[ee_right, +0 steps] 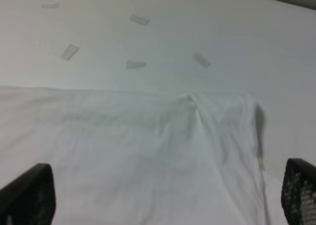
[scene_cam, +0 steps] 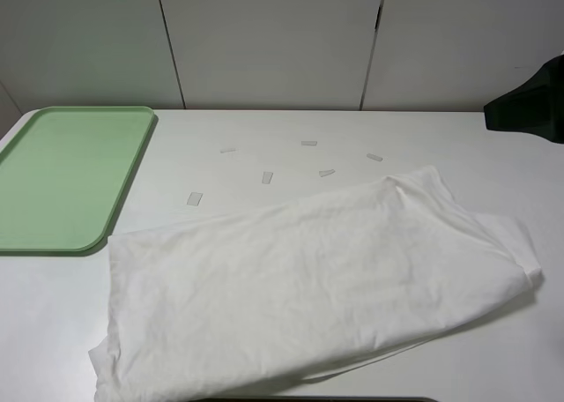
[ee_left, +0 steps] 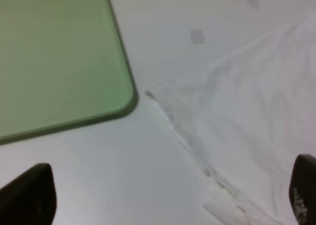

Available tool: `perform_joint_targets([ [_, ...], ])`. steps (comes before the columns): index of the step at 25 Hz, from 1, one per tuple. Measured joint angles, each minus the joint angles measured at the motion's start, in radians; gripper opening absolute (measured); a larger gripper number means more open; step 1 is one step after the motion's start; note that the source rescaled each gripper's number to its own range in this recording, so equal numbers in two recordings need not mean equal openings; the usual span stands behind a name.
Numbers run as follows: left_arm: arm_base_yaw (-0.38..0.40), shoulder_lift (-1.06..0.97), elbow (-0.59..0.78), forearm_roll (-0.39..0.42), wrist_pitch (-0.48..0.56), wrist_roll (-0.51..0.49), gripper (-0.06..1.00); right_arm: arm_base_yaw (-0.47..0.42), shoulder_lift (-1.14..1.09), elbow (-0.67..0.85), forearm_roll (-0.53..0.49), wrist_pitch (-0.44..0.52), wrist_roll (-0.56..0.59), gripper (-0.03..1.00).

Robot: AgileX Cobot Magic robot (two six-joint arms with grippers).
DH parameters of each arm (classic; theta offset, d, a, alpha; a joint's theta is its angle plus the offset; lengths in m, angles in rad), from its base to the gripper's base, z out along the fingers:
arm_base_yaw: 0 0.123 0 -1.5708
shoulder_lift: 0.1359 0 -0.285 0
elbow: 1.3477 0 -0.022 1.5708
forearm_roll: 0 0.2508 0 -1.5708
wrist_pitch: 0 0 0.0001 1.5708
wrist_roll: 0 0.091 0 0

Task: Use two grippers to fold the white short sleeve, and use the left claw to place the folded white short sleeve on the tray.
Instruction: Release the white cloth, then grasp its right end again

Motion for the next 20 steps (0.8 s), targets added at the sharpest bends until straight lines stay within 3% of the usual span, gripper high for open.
perform_joint_targets([
  [5,0.072,0.0,0.0,0.0,0.0,0.0,0.94,0.0,0.0,0.0,0.043,0.045,0.051,1.0],
  [14,0.072,0.0,0.0,0.0,0.0,0.0,0.94,0.001,0.0,0.0,0.124,0.09,0.067,1.0],
  [20,0.072,0.0,0.0,0.0,0.0,0.0,0.94,0.119,0.029,0.0,0.148,0.105,-0.039,1.0],
])
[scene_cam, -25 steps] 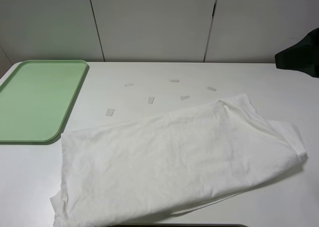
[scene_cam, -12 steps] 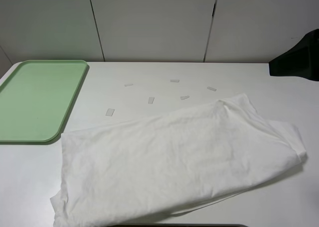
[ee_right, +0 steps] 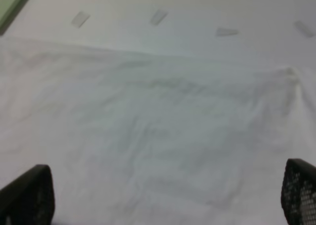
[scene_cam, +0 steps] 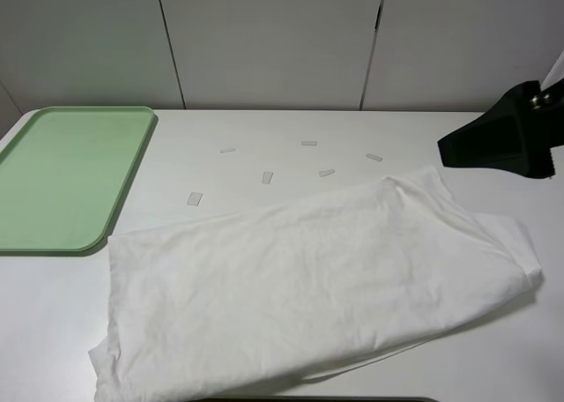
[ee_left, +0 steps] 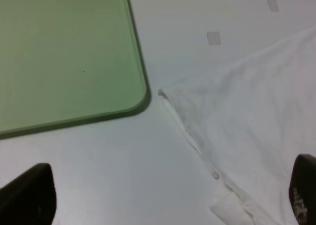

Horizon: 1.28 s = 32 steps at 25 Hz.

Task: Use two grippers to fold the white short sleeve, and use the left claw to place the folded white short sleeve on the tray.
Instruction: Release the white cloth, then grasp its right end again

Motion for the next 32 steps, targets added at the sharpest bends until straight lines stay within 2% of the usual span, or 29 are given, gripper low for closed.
perform_joint_targets([
  [5,0.0,0.0,0.0,0.0,0.0,0.0,0.94,0.034,0.091,0.0,0.018,-0.001,-0.019,1.0],
  [9,0.0,0.0,0.0,0.0,0.001,0.0,0.94,0.026,0.259,-0.01,0.021,-0.061,-0.06,1.0],
  [11,0.0,0.0,0.0,0.0,0.001,0.0,0.94,-0.005,0.445,-0.071,0.021,-0.081,-0.125,1.0],
  [17,0.0,0.0,0.0,0.0,0.001,0.0,0.94,-0.127,0.728,-0.224,0.022,-0.062,-0.21,1.0],
  [19,0.0,0.0,0.0,0.0,0.001,0.0,0.94,-0.148,0.76,-0.24,0.022,-0.051,-0.235,1.0],
  [26,0.0,0.0,0.0,0.0,0.001,0.0,0.94,-0.319,0.935,-0.31,0.039,0.009,-0.404,1.0],
  [32,0.0,0.0,0.0,0.0,0.001,0.0,0.94,-0.383,1.037,-0.321,0.05,0.012,-0.454,1.0],
])
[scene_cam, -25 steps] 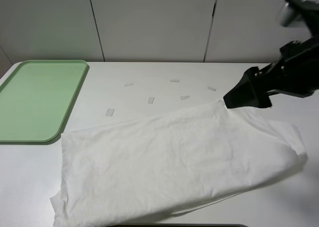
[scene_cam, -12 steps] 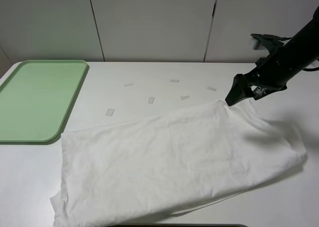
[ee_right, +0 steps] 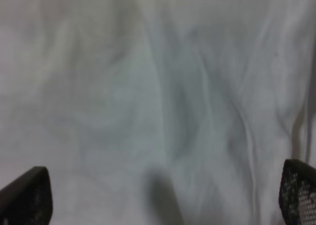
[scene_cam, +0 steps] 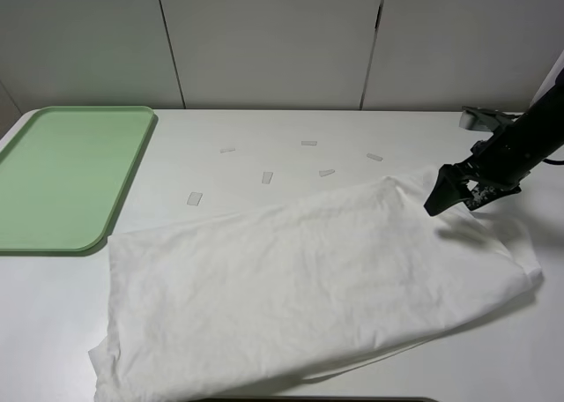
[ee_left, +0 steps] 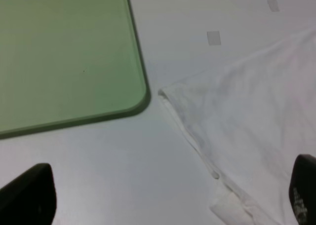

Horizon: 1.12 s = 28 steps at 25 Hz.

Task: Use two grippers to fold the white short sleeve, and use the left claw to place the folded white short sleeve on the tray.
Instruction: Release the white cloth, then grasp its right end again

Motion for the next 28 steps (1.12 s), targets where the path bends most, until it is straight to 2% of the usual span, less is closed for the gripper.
perform_joint_targets([
  [7,0.0,0.0,0.0,0.0,0.0,0.0,0.94,-0.01,0.071,-0.001,0.021,-0.033,-0.054,1.0],
  [21,0.0,0.0,0.0,0.0,0.0,0.0,0.94,-0.01,0.094,-0.007,0.074,-0.037,-0.057,1.0],
  [28,0.0,0.0,0.0,0.0,0.001,0.0,0.94,0.031,0.093,0.031,0.178,-0.066,-0.115,1.0],
])
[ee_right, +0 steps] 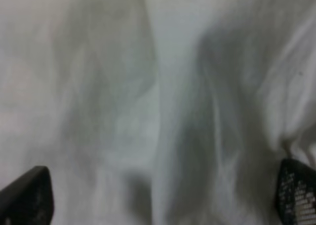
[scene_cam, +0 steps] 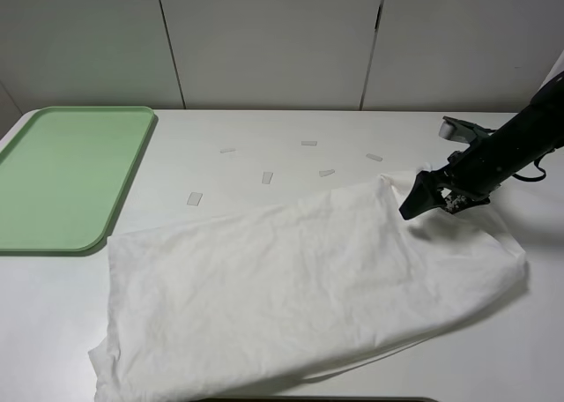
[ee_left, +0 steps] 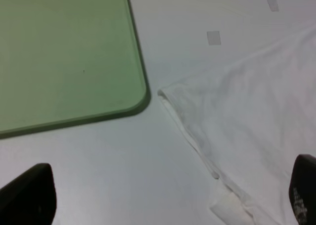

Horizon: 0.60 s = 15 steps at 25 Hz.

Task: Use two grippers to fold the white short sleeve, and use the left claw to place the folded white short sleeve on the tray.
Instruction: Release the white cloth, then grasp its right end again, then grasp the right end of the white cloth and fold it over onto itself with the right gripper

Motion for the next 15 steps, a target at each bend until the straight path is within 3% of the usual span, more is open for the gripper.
perform_joint_targets([
  [1,0.0,0.0,0.0,0.0,0.0,0.0,0.94,0.0,0.0,0.0,0.0,0.0,0.0,1.0],
  [3,0.0,0.0,0.0,0.0,0.0,0.0,0.94,0.006,0.001,0.005,0.003,-0.012,-0.003,0.82],
  [4,0.0,0.0,0.0,0.0,0.0,0.0,0.94,0.006,0.001,0.005,0.003,-0.012,-0.003,0.82],
  [8,0.0,0.0,0.0,0.0,0.0,0.0,0.94,0.008,0.015,0.012,-0.038,-0.026,-0.003,0.16],
  [9,0.0,0.0,0.0,0.0,0.0,0.0,0.94,0.008,0.015,0.012,-0.049,-0.027,0.004,0.05],
  [10,0.0,0.0,0.0,0.0,0.0,0.0,0.94,0.008,0.015,0.012,-0.059,-0.032,0.017,0.0],
  [15,0.0,0.0,0.0,0.0,0.0,0.0,0.94,0.041,0.0,-0.012,-0.238,-0.049,0.312,0.01],
])
